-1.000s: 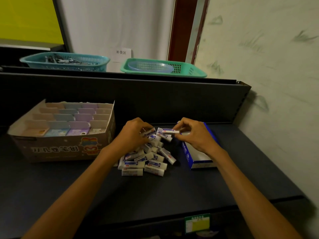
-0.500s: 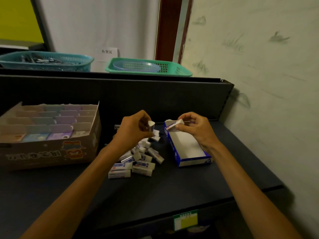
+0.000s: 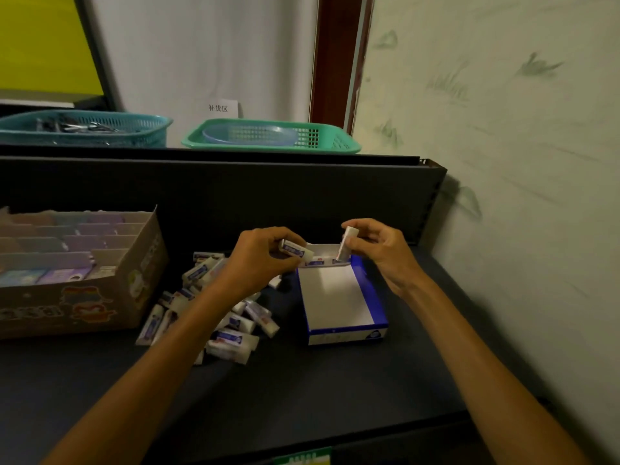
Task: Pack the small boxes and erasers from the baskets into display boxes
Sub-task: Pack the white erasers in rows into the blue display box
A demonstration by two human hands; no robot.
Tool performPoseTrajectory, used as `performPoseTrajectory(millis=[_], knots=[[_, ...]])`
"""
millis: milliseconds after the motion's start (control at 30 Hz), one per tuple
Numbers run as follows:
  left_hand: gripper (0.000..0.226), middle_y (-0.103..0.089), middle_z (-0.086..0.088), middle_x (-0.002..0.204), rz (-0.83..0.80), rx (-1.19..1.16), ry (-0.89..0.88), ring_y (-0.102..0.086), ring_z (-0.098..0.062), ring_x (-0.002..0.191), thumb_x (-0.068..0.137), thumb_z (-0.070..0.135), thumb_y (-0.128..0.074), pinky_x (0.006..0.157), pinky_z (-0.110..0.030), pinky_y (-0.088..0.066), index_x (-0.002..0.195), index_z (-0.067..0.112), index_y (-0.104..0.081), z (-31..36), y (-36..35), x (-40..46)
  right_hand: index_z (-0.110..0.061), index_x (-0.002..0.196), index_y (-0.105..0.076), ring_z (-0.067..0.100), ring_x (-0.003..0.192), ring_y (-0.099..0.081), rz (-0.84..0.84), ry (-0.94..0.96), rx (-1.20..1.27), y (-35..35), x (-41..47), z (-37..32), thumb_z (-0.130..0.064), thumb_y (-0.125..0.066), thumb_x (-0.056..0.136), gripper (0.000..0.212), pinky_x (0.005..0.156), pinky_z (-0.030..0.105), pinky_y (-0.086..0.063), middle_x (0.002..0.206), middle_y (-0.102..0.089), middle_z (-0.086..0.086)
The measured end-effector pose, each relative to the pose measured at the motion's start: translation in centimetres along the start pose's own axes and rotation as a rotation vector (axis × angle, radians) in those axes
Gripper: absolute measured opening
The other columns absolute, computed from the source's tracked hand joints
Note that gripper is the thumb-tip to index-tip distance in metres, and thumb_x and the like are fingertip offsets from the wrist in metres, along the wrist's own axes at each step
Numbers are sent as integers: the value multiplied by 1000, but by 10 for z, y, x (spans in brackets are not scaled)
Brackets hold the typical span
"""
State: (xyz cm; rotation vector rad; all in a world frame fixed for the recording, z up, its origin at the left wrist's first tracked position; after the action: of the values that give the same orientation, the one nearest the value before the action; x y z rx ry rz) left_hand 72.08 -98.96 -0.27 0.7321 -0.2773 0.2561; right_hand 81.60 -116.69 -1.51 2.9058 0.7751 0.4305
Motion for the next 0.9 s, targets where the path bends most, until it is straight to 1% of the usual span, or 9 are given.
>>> performPoseTrajectory(millis=[167, 267, 367, 467, 533, 600, 700, 800, 900], knots=[[26, -64, 15, 90, 39, 53, -20, -63, 3, 82, 77, 16, -74, 72, -12, -53, 96, 29, -62, 10, -7, 6, -26, 124, -57, 18, 102, -66, -93, -9, 57, 5, 12, 8, -13, -59, 90, 37, 85, 34, -56, 113, -64, 5], [28, -61, 13, 93, 28, 79, 11, -61, 2, 84, 78, 15, -72, 69, -12, -52, 100, 25, -58, 9, -13, 10, -29, 128, -54, 16, 101, -66, -135, -20, 35, 6, 17, 12, -15, -60, 91, 41, 84, 31, -56, 113, -65, 3], [33, -59, 12, 99, -3, 108, 43, -59, 0, 88, 80, 14, -70, 68, -9, -48, 109, 24, -57, 6, -18, 16, -26, 124, -57, 13, 107, -62, -169, -5, -37, 5, 20, 15, -14, -58, 91, 34, 86, 29, -54, 115, -62, -4], [36, -53, 12, 106, -36, 219, 36, -53, 0, 92, 83, 19, -68, 66, -6, -41, 117, 26, -58, 3, -22, 22, -22, 117, -61, 14, 107, -62, -180, -1, -47, 6, 22, 16, -13, -59, 90, 29, 85, 28, -55, 114, -62, -2], [34, -51, 12, 109, -45, 247, 11, -51, -1, 95, 84, 21, -66, 69, -7, -39, 117, 26, -59, 4, -24, 24, -23, 113, -62, 10, 104, -63, -188, 17, -48, 6, 23, 14, -13, -62, 89, 26, 83, 25, -54, 112, -64, -2], [30, -52, 14, 104, -34, 249, -19, -51, 1, 90, 84, 20, -66, 70, -8, -40, 113, 27, -59, 7, -23, 25, -26, 108, -62, 6, 102, -64, -203, 36, -62, 6, 23, 12, -13, -63, 88, 25, 80, 20, -53, 109, -65, -6], [24, -55, 17, 89, 14, 161, -1, -56, 3, 79, 81, 18, -69, 70, -13, -50, 100, 28, -57, 6, -16, 25, -23, 107, -61, 8, 103, -64, -222, 53, -54, 7, 23, 11, -8, -63, 87, 25, 80, 21, -53, 109, -66, -4], [26, -64, 8, 92, 40, -13, 59, -65, -2, 82, 77, 14, -72, 72, -20, -55, 96, 23, -57, -2, -13, 27, -13, 109, -59, 16, 105, -65, -248, 50, 10, 9, 23, 10, -4, -61, 87, 24, 80, 26, -55, 110, -67, 1], [28, -64, 6, 95, 36, -91, 83, -66, -3, 83, 75, 11, -73, 68, -17, -55, 94, 21, -55, -6, -13, 29, -10, 109, -58, 18, 107, -65, -271, 40, 43, 9, 21, 8, 0, -60, 86, 26, 79, 26, -54, 110, -68, 1]])
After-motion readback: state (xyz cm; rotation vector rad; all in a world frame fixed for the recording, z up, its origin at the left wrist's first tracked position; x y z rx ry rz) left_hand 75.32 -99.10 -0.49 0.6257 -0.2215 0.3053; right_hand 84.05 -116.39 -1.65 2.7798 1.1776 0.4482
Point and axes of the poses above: each hand's wrist, its own x-axis towards the middle knuckle, its own y-axis out of the back of the hand, z = x × y, the point moved 8 cm from there along x, towards the middle knuckle
